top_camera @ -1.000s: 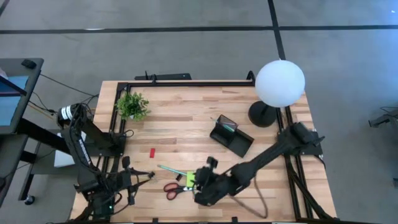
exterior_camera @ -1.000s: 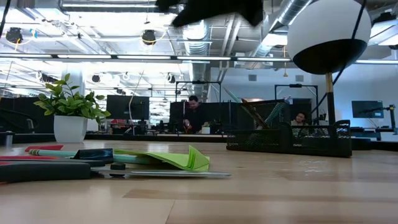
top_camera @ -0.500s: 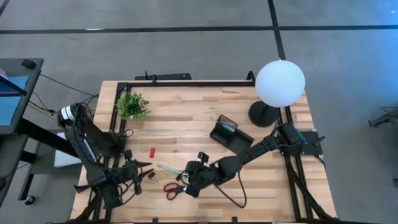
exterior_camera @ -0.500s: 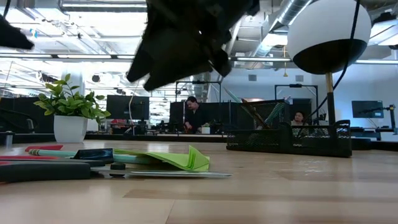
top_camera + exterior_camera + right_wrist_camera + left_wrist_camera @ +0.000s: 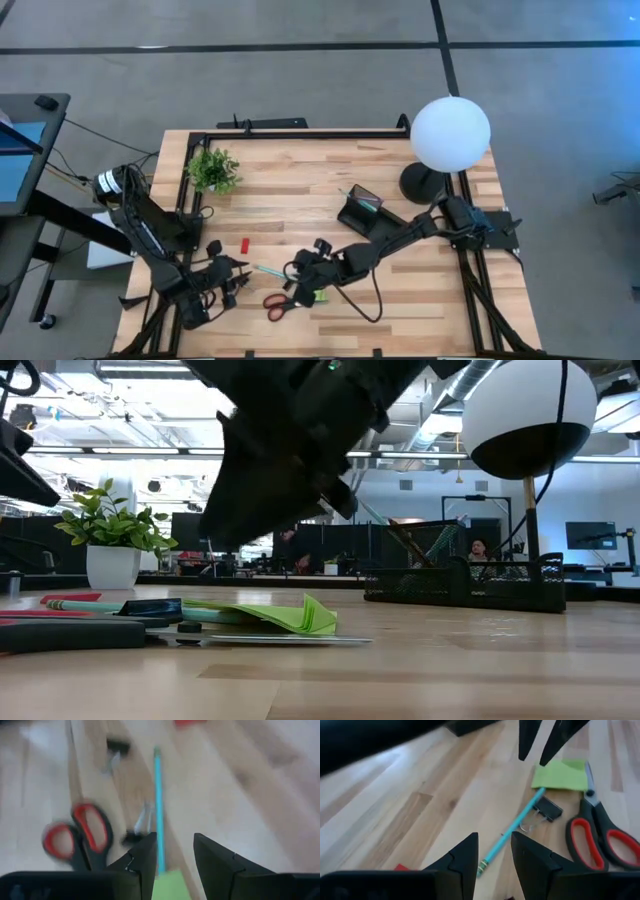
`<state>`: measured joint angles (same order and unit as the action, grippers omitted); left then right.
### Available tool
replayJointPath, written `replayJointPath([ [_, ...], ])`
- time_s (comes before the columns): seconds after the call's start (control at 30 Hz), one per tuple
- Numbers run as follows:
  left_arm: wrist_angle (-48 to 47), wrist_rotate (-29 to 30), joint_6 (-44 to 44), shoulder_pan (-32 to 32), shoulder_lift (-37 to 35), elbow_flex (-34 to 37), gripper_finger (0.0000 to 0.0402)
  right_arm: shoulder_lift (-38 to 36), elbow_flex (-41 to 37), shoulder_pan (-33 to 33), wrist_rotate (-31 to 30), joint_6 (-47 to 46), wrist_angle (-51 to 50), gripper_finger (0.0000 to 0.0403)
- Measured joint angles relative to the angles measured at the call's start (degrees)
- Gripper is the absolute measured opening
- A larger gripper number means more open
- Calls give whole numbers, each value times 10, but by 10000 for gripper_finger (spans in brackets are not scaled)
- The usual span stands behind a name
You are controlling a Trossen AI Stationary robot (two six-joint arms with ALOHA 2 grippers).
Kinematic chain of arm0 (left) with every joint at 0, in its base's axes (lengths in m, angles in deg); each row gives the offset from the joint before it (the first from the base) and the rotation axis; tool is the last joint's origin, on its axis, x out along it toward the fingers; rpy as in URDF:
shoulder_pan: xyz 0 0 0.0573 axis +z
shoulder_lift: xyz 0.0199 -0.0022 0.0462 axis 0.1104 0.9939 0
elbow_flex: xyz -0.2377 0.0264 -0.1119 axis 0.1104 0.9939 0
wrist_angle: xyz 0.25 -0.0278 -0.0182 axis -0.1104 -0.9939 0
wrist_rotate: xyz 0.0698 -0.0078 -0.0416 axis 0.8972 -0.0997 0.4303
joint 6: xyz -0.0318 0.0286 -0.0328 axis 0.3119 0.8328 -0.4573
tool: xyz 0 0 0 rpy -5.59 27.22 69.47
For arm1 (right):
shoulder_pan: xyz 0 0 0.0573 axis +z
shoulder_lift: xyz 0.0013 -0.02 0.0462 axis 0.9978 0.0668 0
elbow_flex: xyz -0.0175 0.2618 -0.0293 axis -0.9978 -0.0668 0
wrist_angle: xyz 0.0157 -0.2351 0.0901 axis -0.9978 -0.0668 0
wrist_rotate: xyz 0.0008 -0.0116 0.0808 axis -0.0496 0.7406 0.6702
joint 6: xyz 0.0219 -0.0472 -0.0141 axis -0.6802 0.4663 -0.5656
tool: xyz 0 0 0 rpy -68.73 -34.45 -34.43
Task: Pick and place office supplies into organizer
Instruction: Put the blue pencil into the desk organizer
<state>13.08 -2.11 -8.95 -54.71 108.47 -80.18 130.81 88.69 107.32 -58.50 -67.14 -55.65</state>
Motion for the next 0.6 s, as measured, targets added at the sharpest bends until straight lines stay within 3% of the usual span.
replayJointPath([
  [0.23, 55, -69, 107, 46, 17, 0, 114, 1, 1, 5, -12, -4, 30, 122],
  [0.4, 91, -77, 153, 89, 69, 0, 114, 2, 1, 5, -14, -4, 26, 122],
  [0.6, 158, -147, 212, 135, 131, -1, 114, 2, 1, 5, -14, -1, 26, 122],
])
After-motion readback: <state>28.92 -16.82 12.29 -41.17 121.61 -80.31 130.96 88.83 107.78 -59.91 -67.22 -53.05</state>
